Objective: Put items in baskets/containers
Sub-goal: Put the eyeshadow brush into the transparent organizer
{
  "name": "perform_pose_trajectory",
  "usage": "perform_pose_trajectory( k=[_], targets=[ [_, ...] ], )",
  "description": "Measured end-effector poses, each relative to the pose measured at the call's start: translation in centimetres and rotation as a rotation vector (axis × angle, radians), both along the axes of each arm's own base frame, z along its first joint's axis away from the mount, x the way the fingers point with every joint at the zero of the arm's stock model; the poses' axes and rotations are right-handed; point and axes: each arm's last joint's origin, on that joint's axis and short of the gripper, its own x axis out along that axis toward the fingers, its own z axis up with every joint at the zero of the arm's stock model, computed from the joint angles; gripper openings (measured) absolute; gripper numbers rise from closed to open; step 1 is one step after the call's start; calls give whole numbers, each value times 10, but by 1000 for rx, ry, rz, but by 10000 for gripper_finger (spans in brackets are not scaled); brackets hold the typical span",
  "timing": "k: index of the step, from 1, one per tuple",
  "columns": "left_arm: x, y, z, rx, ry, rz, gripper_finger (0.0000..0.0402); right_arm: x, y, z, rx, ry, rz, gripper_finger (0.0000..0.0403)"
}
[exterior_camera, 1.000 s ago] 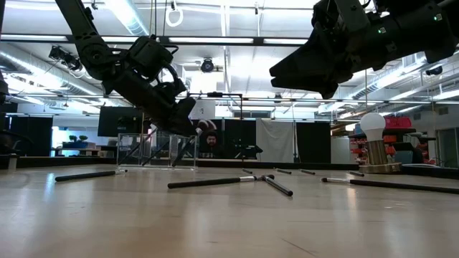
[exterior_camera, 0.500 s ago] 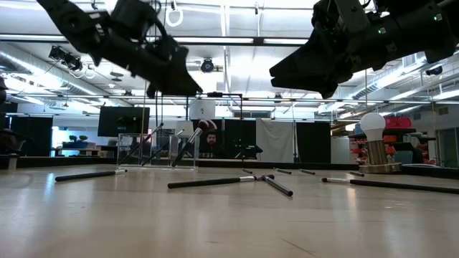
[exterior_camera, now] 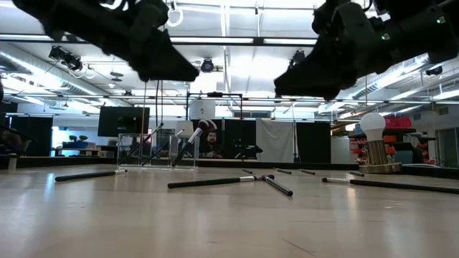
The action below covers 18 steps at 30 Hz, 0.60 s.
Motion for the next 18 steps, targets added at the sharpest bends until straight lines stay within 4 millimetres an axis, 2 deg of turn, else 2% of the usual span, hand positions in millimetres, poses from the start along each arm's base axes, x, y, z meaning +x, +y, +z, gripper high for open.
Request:
perform_pose_trajectory(
  k=[6,10,13,18],
  targets=[
    [7,-43,-40,-118,72,-43,153,-7,9,-8,11,79,22,152],
    [19,-57,-71,-195,72,-34,153,-12,16,-12,16,124,39,152],
    [39,-64,-86,-182,97,-25,153,-15,20,-14,11,151,56,152],
    [81,-69,-101,-114,158,-42,153,-20,27,-14,19,162,76,152]
  ],
)
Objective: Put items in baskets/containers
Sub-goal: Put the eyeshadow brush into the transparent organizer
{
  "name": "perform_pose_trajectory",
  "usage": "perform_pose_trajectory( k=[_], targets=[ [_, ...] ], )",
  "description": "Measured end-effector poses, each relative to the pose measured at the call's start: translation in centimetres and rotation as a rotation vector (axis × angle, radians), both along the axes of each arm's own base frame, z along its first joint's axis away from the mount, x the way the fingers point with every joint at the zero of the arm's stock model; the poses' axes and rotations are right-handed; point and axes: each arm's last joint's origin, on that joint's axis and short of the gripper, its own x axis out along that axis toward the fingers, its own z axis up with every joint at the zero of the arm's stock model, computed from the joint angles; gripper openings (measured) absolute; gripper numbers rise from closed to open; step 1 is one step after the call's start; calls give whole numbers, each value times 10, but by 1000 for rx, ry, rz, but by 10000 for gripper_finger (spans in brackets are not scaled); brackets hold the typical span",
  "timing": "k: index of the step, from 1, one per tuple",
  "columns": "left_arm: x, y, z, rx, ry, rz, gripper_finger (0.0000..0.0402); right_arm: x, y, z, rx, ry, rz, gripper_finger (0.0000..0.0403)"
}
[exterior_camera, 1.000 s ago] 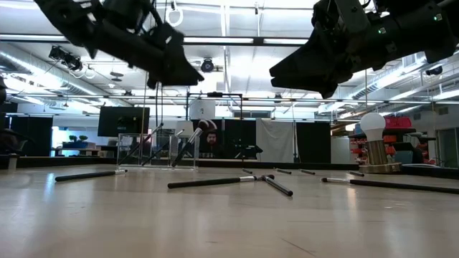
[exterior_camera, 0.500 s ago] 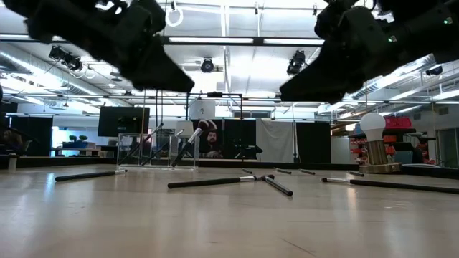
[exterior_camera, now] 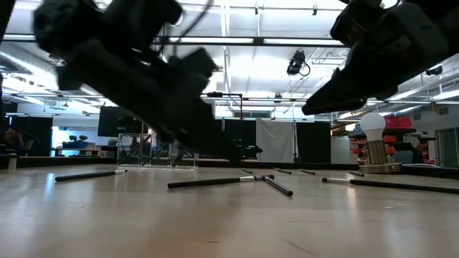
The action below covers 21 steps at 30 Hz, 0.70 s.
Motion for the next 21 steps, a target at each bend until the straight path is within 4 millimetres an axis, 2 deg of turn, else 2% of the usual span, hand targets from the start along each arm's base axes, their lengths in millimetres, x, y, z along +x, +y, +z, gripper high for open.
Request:
perform_pose_trajectory(
  k=[4,8,13,21],
  targets=[
    [18,6,-8,24,137,52,153,-2,4,0,-2,4,16,152],
    [22,7,-8,-9,185,79,153,-3,5,-1,-8,5,15,152],
    [12,7,-16,-32,204,95,142,-3,4,-1,-21,2,0,152],
    [-13,18,-35,-61,174,86,76,-3,4,-1,-37,4,8,152]
  ],
)
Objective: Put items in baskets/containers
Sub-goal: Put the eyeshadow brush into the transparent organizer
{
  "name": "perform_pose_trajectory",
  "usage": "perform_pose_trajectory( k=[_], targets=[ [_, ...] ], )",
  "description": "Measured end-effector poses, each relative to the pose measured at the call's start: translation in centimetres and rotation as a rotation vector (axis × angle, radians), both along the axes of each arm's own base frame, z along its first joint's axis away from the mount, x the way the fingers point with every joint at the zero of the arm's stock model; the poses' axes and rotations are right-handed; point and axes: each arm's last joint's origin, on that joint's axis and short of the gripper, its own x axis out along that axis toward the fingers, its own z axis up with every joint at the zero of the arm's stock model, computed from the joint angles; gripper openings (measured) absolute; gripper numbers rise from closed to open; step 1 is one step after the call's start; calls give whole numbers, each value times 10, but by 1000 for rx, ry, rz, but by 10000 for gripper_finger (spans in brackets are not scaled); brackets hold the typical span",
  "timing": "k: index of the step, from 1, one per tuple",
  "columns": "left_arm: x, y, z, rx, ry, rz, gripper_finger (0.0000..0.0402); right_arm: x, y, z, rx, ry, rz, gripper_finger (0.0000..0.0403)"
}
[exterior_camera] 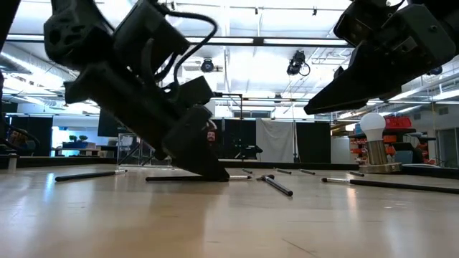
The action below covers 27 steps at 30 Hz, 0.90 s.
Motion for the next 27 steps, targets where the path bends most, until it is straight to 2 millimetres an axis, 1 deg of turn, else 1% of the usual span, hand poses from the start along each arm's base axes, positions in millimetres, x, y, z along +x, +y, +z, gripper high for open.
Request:
perform_pose_trajectory(
  k=[8,12,17,23,27],
  targets=[
    [-19,26,-12,-105,-76,-74,16,0,0,0,-3,-1,2,152],
    [-23,31,-13,-96,-89,-71,14,0,0,0,-3,-1,2,152],
    [-24,28,-10,-50,-123,-114,13,1,0,1,5,-16,2,152],
    [-24,29,4,-40,-152,-116,13,1,1,2,2,-24,5,152],
    [-24,29,10,-36,-168,-112,13,2,1,3,-3,-35,11,152]
  ],
)
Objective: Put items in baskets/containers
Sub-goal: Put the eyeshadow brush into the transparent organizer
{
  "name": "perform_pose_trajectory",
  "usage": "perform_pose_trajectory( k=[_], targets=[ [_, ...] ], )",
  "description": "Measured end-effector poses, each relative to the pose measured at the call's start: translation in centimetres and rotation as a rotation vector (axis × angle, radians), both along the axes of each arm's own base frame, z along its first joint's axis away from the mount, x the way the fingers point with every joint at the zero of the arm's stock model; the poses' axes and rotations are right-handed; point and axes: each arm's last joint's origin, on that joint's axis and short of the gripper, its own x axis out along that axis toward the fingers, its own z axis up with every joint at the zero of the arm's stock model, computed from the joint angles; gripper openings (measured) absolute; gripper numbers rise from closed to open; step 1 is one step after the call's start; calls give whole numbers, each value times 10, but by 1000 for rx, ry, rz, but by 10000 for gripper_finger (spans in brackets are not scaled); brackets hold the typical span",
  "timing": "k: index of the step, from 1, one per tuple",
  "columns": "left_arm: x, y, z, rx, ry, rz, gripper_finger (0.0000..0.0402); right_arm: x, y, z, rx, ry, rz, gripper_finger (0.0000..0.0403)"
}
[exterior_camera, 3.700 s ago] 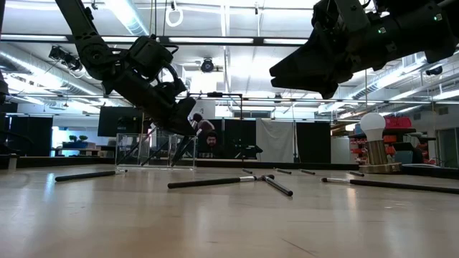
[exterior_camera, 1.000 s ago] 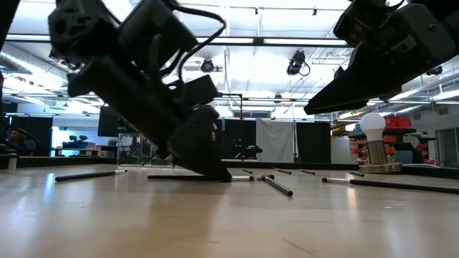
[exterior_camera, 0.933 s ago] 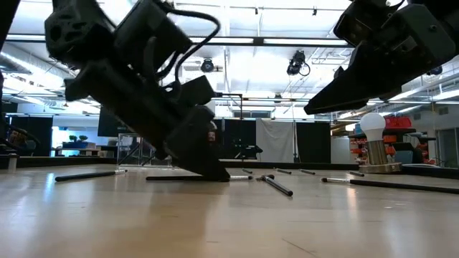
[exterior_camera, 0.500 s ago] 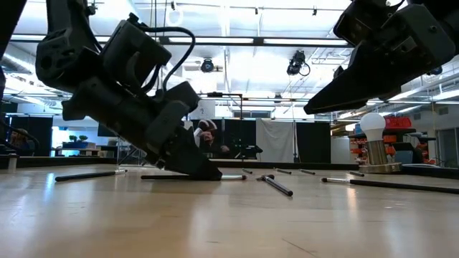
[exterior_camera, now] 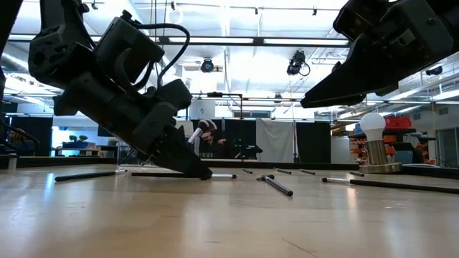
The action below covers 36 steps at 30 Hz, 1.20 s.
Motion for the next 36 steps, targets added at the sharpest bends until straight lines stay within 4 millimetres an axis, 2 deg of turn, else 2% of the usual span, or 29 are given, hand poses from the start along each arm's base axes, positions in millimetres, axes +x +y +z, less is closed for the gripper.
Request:
perform_pose_trajectory(
  k=[9,15,20,24,29,36],
  targets=[
    [6,-1,12,-31,-122,19,14,0,0,0,-6,-4,2,152],
    [12,-4,29,-74,-297,-31,13,1,-2,0,2,-3,-9,152],
    [15,-7,47,-101,-468,-120,14,9,-7,-10,-29,-1,-25,152],
    [16,-8,54,-126,-544,-172,13,24,-7,-14,-70,-134,-4,152],
    [16,-9,55,-132,-553,-187,15,35,-2,-10,-119,-351,25,152],
    [16,-10,56,-123,-553,-194,15,37,-5,-8,-130,-397,11,141]
  ],
)
